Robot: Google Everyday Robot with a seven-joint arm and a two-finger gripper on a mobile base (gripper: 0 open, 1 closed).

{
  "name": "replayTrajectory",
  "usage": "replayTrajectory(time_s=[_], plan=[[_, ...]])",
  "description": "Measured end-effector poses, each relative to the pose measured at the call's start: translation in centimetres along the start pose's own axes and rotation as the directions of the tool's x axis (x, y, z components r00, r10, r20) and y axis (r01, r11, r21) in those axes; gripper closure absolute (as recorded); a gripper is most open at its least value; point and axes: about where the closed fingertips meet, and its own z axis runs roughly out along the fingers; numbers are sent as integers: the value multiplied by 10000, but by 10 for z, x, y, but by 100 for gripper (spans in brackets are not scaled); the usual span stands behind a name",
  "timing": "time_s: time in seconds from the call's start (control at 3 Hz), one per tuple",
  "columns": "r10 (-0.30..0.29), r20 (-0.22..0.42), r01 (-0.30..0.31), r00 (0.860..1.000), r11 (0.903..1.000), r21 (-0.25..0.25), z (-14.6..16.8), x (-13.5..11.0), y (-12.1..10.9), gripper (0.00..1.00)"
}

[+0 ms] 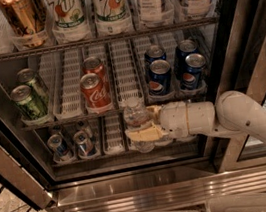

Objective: Pick water bottle from bottom shelf of fridge

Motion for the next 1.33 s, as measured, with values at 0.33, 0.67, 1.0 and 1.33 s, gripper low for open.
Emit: replayTrajectory(time_s=[0.33, 0.67, 1.0, 1.33], plan=[[69, 313, -73, 9995, 9999, 113, -1, 6, -13, 100], [203, 390, -199, 9990, 9998, -93, 4, 6, -9, 100], [208, 392, -204, 9990, 9997, -102, 4, 7, -9, 100], [294, 361, -280, 9989, 9989, -377, 8, 0, 5, 100]])
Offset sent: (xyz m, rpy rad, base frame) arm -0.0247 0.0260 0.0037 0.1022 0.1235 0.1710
